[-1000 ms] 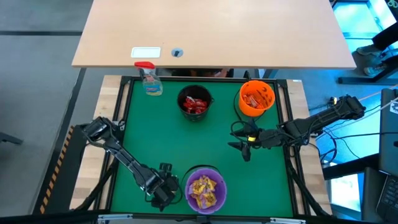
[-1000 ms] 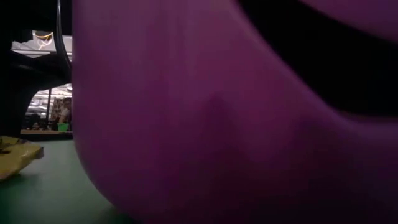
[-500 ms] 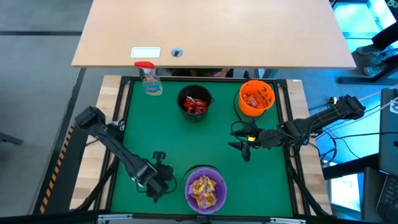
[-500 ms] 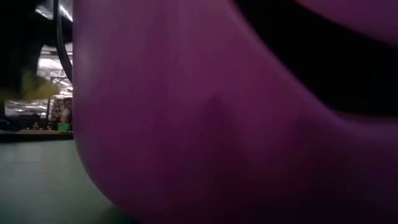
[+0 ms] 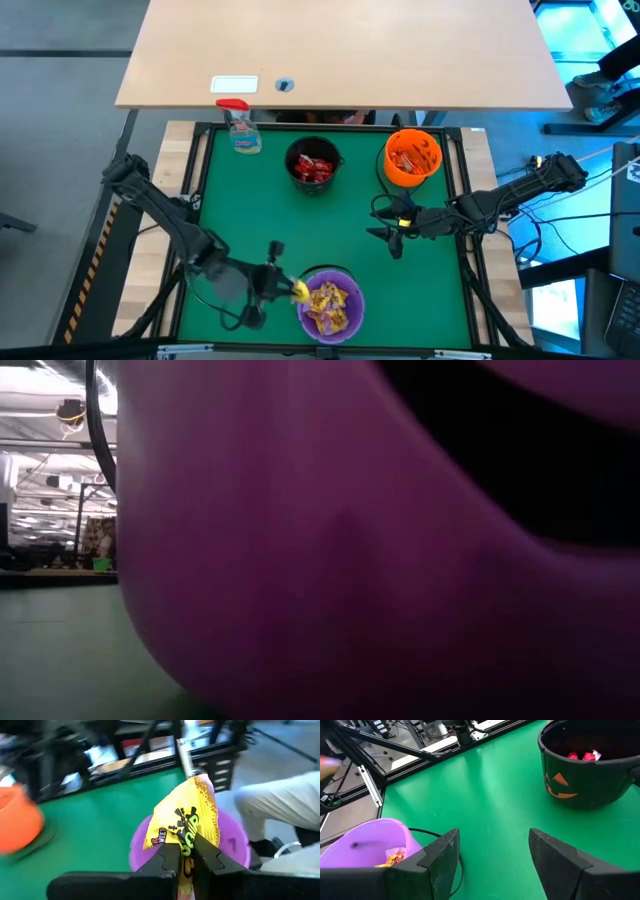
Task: Sort candy
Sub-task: Put the yellow candy into the violet bucket, then return to Home Position
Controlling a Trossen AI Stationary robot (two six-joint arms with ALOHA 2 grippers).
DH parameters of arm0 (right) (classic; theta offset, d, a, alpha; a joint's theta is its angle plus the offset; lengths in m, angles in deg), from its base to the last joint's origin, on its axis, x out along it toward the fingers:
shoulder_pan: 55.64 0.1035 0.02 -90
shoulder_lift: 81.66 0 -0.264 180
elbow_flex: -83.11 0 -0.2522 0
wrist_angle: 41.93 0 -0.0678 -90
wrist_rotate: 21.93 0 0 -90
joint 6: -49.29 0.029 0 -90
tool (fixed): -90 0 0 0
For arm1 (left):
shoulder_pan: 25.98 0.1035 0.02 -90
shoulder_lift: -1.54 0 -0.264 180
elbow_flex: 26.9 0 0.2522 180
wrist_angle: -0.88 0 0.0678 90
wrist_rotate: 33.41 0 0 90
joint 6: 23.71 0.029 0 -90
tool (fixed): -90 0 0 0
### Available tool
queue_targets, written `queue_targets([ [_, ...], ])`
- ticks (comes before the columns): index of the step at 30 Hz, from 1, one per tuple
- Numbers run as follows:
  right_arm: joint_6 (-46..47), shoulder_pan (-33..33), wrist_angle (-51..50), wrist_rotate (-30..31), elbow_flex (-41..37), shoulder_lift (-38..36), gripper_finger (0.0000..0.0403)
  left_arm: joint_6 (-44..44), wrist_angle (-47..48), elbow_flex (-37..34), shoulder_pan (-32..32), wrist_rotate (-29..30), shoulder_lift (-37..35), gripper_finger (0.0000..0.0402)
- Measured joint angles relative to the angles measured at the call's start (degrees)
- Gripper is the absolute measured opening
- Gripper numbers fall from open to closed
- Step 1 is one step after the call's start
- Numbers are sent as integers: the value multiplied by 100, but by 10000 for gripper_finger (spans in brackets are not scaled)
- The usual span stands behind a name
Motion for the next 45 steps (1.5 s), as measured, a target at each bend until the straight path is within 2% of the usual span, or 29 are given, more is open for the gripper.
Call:
queue_targets([
  [2,17,1,1,-1,-2,0,237,300,-280,0,129,-348,211,9],
  [9,25,2,0,0,0,0,237,324,-800,-2,584,-1069,999,23],
  [14,24,1,-2,0,0,0,237,344,-1119,-2,784,-1825,1258,80],
  [19,24,1,-4,-5,-1,0,237,347,-1117,-2,843,-1858,1267,151],
  [23,25,0,-3,-9,-1,0,237,352,-957,141,846,-1841,1237,192],
  [28,25,2,-2,-13,0,0,237,499,105,813,802,-1669,1226,213],
  [32,-91,1,0,-5,0,0,237,495,1310,1544,708,-898,1102,208],
  [36,-550,6,118,220,0,-8,237,705,1665,1762,641,-440,666,195],
  [40,-1215,6,659,289,0,-13,237,708,1652,1297,621,-141,-162,183],
  [45,-1668,6,765,244,-78,-195,237,236,1092,-197,631,290,-1459,170],
])
